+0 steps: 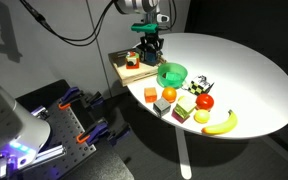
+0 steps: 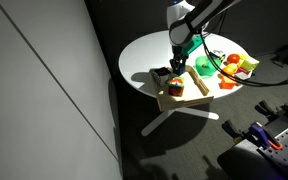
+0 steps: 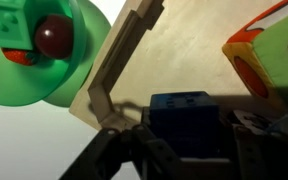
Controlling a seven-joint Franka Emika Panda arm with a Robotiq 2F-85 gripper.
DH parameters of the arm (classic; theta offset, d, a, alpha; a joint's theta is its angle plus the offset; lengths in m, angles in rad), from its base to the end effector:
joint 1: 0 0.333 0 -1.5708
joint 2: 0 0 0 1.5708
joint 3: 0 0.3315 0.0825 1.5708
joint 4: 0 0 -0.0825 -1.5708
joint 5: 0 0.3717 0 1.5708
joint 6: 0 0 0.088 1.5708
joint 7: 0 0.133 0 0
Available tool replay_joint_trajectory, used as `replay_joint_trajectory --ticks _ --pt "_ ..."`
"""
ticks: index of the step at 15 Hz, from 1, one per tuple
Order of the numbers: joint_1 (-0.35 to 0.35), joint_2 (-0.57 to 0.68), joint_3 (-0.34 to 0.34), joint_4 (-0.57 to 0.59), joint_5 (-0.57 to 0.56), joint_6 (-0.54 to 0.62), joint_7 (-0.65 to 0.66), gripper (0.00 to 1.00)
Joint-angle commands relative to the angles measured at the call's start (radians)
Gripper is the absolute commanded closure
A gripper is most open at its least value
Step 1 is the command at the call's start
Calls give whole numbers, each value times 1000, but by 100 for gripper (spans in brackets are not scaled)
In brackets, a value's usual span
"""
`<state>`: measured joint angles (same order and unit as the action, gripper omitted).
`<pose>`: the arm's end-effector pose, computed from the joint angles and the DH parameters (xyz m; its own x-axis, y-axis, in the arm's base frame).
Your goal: Pick up the blue block and put it in the tray
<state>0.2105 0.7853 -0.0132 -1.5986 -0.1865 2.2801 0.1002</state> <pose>0.6706 0.1268 0.1550 0.9707 0.2193 -0.0982 0.2321 -0.9615 0.1472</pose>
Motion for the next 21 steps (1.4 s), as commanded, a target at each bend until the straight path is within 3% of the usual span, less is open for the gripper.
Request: replay_joint_trajectory --ticks 1,4,13,21 --pt "-4 -14 0 -24 4 41 30 16" --pt "-4 -48 -1 -53 5 24 39 0" --pt "-36 -224 15 -173 57 18 54 0" --pt "-64 -374 21 -248 135 -117 51 0"
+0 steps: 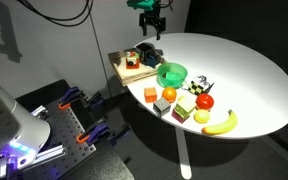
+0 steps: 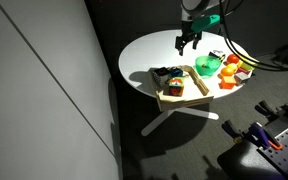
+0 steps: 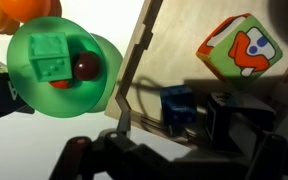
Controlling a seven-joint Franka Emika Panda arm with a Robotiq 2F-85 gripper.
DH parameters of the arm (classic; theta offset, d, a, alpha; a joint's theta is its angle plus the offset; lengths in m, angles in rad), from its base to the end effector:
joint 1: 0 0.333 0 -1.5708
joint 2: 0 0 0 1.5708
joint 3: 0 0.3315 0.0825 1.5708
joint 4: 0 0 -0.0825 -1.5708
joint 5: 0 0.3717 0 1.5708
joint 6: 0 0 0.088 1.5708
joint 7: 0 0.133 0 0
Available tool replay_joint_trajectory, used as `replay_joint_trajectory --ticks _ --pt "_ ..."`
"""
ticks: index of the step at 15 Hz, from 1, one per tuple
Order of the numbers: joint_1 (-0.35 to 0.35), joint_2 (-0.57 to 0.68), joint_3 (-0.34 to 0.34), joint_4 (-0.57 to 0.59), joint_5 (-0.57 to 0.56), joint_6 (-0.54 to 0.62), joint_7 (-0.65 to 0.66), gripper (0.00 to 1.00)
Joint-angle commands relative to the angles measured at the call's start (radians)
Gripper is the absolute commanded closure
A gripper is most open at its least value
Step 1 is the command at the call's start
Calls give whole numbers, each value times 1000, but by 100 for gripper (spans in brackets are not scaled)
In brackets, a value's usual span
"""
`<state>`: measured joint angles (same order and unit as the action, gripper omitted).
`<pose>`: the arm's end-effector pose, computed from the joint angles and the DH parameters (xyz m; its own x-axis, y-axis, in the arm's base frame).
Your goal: Pick up the blue block and put it in the tray
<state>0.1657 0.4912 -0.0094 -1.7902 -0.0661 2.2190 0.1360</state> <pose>0.6369 0.0973 0.2684 0.9966 0.0610 -0.0555 0.0644 -0.9960 0.0626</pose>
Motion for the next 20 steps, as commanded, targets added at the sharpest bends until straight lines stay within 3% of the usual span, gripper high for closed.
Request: replay_joint_trajectory --ticks 1,12,20 --pt "-19 -99 15 -65 7 -80 14 0" --pt "-28 -289 19 -117 -9 -277 32 0" --pt "-39 -434 27 -188 -3 -253 28 0"
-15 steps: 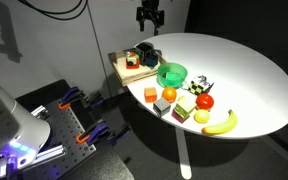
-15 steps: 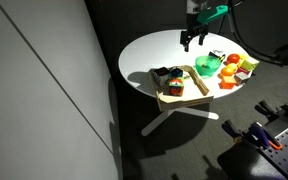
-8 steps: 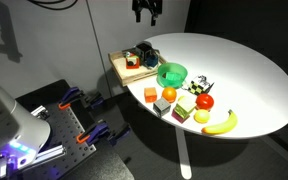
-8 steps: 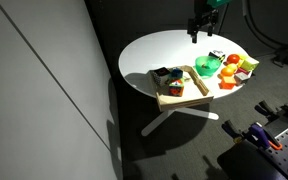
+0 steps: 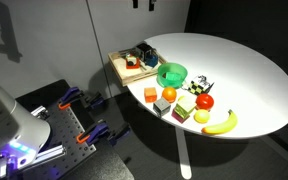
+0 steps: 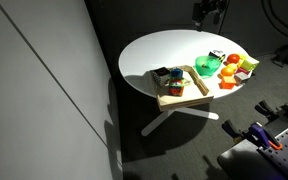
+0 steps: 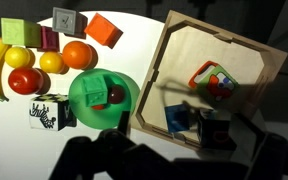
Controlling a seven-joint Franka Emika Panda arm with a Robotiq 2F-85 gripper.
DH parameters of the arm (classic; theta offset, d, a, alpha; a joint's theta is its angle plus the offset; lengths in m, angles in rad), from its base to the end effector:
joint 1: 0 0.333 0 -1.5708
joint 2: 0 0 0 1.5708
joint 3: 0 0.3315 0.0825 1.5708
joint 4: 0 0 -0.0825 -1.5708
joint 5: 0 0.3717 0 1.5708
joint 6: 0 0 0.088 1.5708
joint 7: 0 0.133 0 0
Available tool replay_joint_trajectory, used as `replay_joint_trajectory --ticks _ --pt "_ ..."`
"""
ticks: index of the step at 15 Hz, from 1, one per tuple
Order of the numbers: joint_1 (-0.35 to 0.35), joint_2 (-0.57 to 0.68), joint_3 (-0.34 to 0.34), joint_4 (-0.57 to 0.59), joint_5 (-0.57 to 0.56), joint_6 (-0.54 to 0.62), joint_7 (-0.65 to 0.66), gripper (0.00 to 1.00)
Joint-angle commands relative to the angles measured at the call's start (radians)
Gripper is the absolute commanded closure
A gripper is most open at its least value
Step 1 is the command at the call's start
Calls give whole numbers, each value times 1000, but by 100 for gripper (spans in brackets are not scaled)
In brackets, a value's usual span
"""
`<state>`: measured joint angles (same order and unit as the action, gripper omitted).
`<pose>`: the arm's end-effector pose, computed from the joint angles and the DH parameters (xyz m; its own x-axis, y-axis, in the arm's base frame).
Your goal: Pick up the blue block and put it in the tray
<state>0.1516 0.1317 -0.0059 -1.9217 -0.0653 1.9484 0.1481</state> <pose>0.5614 0.0765 0.4101 0.9952 0.0212 -0.0957 0.0283 -0.9969 0.0735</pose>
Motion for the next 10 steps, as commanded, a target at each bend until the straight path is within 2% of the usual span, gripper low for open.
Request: replay_joint_trajectory --ticks 1,7,10 --pt "-27 -94 26 -68 -3 27 13 0" --pt "-42 -163 32 -119 10 92 -9 0" --pt "-45 -137 38 -92 0 80 -3 0"
